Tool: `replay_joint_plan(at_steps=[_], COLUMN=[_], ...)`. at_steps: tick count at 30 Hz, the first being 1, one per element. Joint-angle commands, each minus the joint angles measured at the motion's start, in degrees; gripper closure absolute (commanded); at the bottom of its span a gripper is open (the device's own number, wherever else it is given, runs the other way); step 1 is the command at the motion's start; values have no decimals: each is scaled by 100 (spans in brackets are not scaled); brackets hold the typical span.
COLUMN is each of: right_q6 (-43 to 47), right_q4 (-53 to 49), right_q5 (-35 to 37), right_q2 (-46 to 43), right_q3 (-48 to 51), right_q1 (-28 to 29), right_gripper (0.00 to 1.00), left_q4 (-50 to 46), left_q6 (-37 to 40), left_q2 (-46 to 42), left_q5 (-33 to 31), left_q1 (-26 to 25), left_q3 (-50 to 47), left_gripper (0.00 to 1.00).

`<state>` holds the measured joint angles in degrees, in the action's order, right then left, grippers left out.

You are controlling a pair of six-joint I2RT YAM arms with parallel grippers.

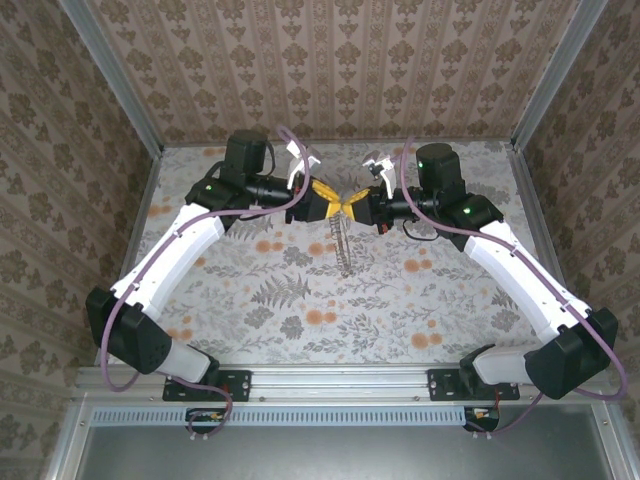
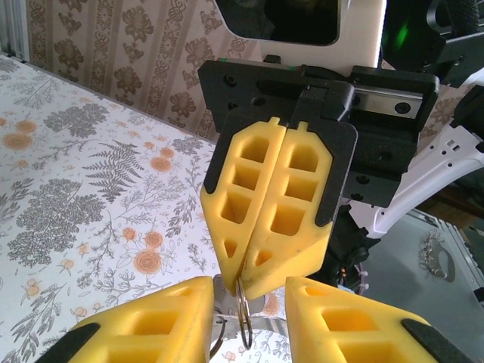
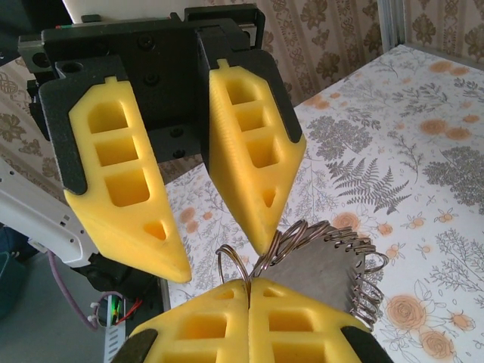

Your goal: Put the keys on the keyring

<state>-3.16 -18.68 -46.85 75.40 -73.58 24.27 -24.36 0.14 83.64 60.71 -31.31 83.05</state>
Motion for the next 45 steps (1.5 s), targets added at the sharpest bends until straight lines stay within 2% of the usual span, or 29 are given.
replay_joint_plan(at_steps=[1,14,19,24,27,32,45], right_q6=[70,78,79,7,-202,-565,-1036], right_q4=[0,6,9,85,365,842,1530], right_q5=[23,36,31,17,-96,-363,-623], right_q2=[23,22,15,-65,-217,-408,-459], right_q3=[-174,-148,-134,-58,125,426,742], right_q1=[34,36,37,-7,-128,-306,-344], right_gripper=[100,100,100,100,85,74,72], left_q4=[-87,-177,-132,255,698,1210,1559], left_q6=[196,260,276,52,-228,-586,-858], left_q2=[69,95,108,2,-138,-347,-541], left_q5=[196,178,118,-116,-121,-136,-129], left_q1=[-42,-103,-112,-112,-53,2,-6], left_q3=[177,164,151,-17,-207,-416,-514], left_gripper=[70,82,100,100,100,100,100])
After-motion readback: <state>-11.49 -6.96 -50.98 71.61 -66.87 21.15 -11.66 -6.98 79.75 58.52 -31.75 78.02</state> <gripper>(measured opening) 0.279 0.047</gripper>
